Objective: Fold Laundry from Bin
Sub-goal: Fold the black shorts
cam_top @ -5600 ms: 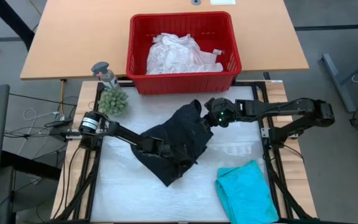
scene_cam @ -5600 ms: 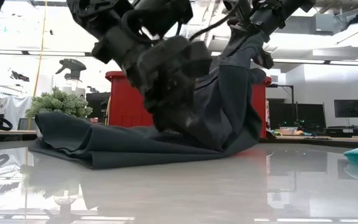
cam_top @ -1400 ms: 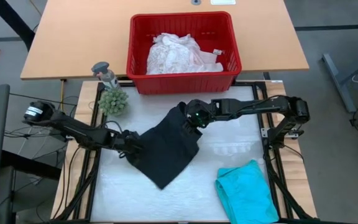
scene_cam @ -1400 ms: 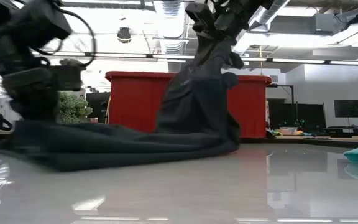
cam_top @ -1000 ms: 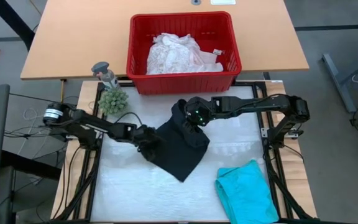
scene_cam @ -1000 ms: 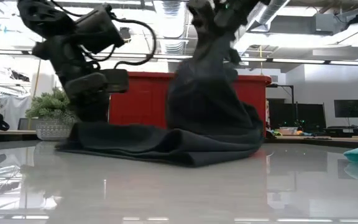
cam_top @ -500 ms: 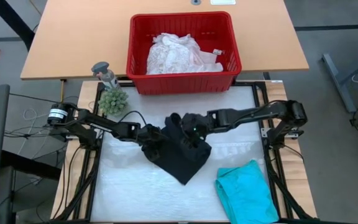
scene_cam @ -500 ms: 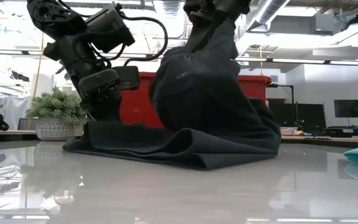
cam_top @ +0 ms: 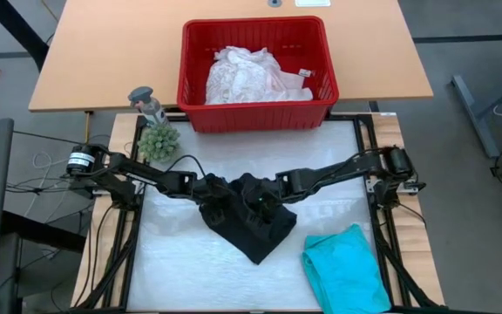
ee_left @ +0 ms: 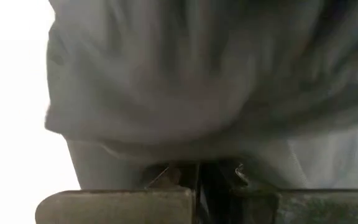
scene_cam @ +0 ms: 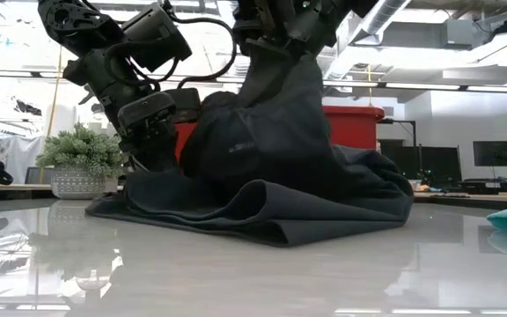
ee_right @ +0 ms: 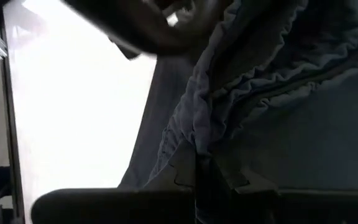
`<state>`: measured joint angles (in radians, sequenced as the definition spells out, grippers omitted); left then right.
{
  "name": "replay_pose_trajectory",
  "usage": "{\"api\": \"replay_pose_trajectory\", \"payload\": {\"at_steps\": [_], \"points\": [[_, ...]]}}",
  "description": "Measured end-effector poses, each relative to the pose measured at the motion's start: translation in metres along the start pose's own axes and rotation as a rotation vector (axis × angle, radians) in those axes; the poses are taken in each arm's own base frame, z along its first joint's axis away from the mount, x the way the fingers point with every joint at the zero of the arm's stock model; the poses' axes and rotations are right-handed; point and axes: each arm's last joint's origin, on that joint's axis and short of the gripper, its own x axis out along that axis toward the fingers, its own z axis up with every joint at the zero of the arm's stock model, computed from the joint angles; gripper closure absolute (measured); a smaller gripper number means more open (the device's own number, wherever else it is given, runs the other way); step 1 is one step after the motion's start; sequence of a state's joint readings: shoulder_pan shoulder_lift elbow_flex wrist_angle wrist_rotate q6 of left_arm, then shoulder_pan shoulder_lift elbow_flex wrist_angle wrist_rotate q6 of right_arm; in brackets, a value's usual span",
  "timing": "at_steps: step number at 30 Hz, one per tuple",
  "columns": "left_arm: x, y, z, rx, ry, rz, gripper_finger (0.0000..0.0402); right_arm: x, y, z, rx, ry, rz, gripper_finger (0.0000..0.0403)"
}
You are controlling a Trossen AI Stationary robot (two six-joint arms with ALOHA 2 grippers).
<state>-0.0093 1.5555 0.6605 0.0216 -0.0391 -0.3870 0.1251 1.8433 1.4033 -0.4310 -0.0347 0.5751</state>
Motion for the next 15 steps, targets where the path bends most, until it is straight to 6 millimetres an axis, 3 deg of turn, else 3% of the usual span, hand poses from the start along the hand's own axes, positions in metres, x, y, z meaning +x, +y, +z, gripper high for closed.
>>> {"api": "replay_pose_trajectory", "payload": {"at_steps": [4,15], "points": [[0.0,0.0,0.0,0.001,0.0,0.001,0.0401,0.004,0.0,-0.003,-0.003,0.027,0.007,0.0353],[-0.003,0.0,0.0,-0.011,0.009,-0.008,0.0401,0.004,0.012,-0.01,-0.09,0.045,0.053,0.0171]]}}
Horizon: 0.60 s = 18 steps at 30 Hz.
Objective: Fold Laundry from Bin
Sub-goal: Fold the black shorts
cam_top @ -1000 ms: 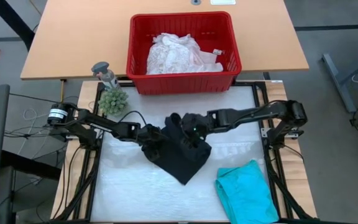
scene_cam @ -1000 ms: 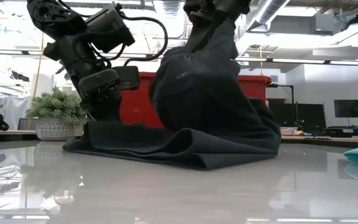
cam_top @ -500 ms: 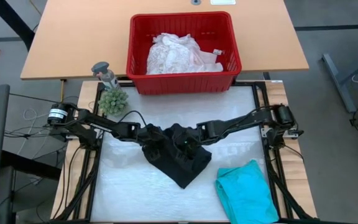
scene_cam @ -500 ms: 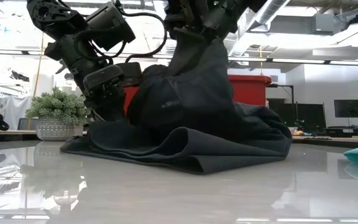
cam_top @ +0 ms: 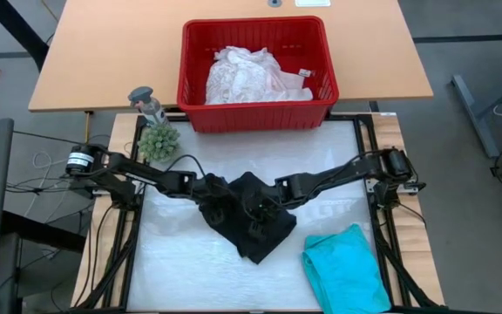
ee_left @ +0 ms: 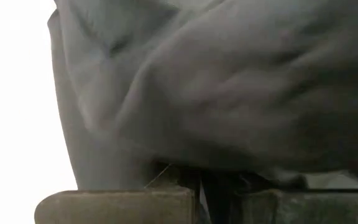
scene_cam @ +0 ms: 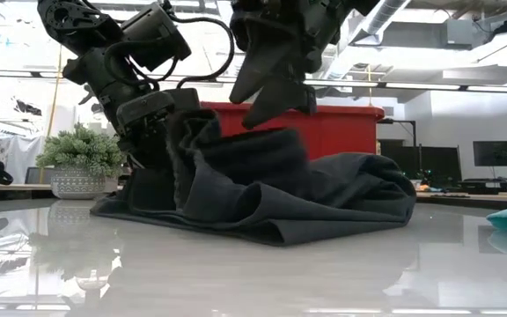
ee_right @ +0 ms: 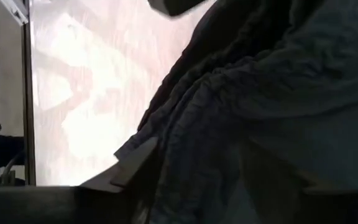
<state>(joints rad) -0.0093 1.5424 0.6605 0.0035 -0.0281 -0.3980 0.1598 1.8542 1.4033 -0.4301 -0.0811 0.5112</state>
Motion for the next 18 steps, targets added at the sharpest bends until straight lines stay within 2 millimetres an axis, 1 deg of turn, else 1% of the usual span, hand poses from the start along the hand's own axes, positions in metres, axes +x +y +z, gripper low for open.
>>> {"api": "replay_pose_trajectory", "payload": {"at_steps": [3,6,8,10,13,15,18], "points": [[-0.01,0.0,0.002,-0.006,0.002,-0.022,0.0401,0.0,0.001,-0.001,0.009,-0.004,-0.01,0.0148],[-0.024,-0.001,0.004,-0.007,0.003,-0.035,0.0401,0.0,-0.001,0.0,0.015,-0.019,-0.039,0.0146],[-0.037,-0.001,0.005,-0.007,0.002,-0.048,0.0401,0.0,-0.002,0.0,0.014,-0.037,-0.085,0.015],[-0.052,-0.001,0.005,-0.019,-0.001,-0.05,0.0401,0.0,-0.004,0.0,0.014,-0.053,-0.133,0.0155],[-0.082,0.001,0.003,-0.062,-0.017,-0.059,0.0401,-0.001,-0.008,0.0,0.027,-0.064,-0.201,0.0168],[-0.102,0.002,0.001,-0.113,-0.041,-0.071,0.0401,-0.001,-0.009,-0.001,0.039,-0.059,-0.209,0.0178],[-0.129,-0.002,0.008,-0.144,-0.195,-0.148,0.0401,-0.001,-0.011,-0.002,0.04,-0.045,-0.224,0.019]]}}
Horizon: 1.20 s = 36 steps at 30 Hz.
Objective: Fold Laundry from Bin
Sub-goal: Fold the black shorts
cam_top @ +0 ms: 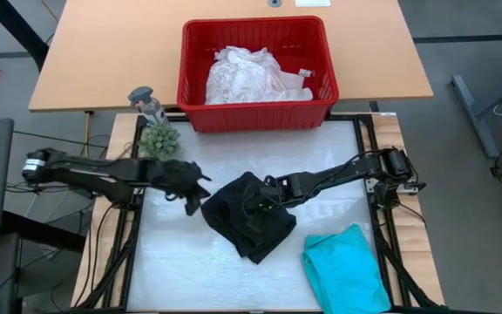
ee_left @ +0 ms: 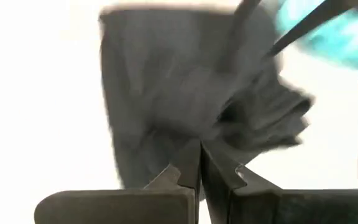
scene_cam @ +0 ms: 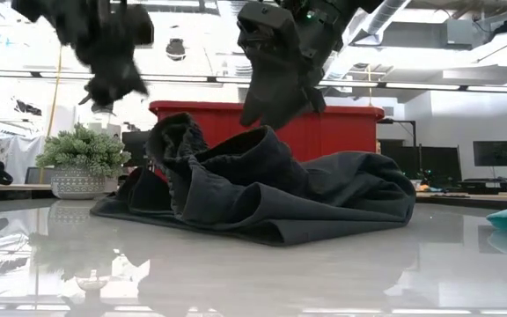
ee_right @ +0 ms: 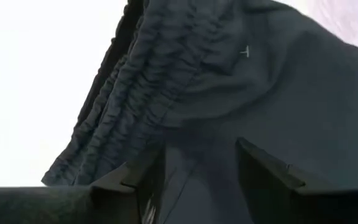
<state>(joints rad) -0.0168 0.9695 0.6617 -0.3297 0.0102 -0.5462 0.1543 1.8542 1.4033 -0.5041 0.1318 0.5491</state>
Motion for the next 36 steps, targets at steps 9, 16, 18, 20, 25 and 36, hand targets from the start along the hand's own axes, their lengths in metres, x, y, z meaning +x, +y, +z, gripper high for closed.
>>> {"api": "replay_pose_trajectory", "payload": {"at_steps": [9,16,18,20,25,36], "points": [[0.019,-0.01,0.014,0.086,-0.173,0.002,0.0401,0.0,-0.002,0.0,0.024,0.01,-0.01,0.0196],[0.067,-0.014,0.014,0.099,-0.164,-0.086,0.0401,0.0,-0.005,-0.005,0.02,0.057,-0.039,0.0197],[0.077,-0.012,0.009,0.083,-0.118,-0.099,0.0401,0.0,-0.007,-0.008,0.016,0.088,-0.058,0.0197],[0.084,-0.011,0.003,0.07,-0.047,-0.122,0.0401,-0.001,-0.008,-0.011,0.011,0.117,-0.077,0.0197],[0.09,-0.009,-0.016,0.045,0.119,-0.09,0.0401,-0.002,-0.012,-0.015,0.005,0.149,-0.127,0.0197],[0.087,-0.009,-0.038,0.048,0.229,0.096,0.0401,0.001,-0.017,-0.023,0.031,0.209,-0.172,0.0198]]}}
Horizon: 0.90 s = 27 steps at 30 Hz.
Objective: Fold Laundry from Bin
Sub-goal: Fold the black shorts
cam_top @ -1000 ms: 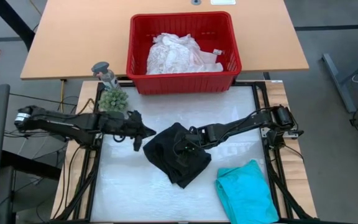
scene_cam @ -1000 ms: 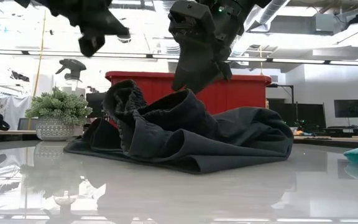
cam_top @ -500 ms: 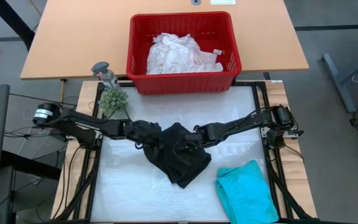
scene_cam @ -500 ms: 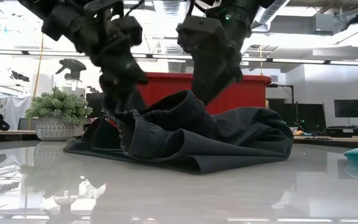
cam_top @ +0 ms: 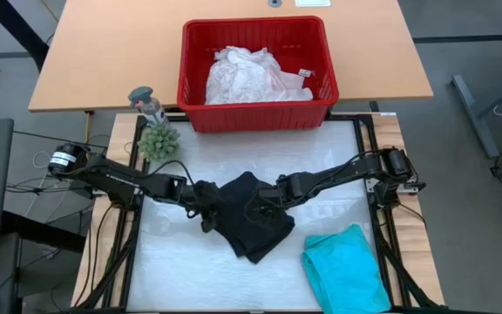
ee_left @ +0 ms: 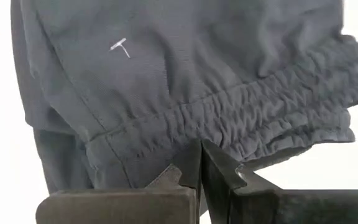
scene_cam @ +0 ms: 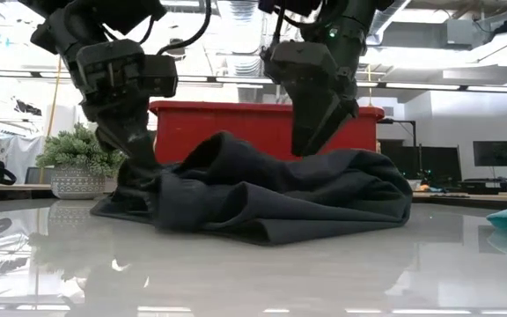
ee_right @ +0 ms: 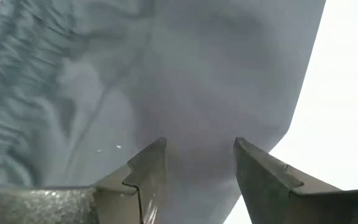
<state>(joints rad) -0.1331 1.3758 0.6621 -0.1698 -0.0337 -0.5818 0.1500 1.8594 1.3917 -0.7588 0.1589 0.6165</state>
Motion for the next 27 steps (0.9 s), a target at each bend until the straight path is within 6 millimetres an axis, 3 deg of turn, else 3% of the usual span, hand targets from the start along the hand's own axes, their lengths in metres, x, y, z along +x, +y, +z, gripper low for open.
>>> {"api": "replay_pose_trajectory", "payload": {"at_steps": [5,14,19,23,27], "points": [[0.0,-0.003,-0.002,0.01,0.001,-0.002,0.0401,0.017,0.004,-0.018,0.004,0.077,-0.02,0.0198],[-0.005,-0.008,0.001,0.01,-0.026,-0.064,0.0401,0.018,0.007,-0.033,-0.025,0.129,-0.077,0.0198],[-0.048,-0.021,0.031,0.03,-0.169,-0.183,0.0402,0.017,0.007,-0.034,-0.027,0.131,-0.079,0.0198],[-0.084,-0.021,0.051,0.156,-0.374,-0.029,0.04,0.017,0.007,-0.033,-0.026,0.127,-0.075,0.0198],[-0.089,-0.01,0.063,0.271,-0.38,-0.038,0.0374,0.017,0.008,-0.034,-0.028,0.124,-0.07,0.0198]]}}
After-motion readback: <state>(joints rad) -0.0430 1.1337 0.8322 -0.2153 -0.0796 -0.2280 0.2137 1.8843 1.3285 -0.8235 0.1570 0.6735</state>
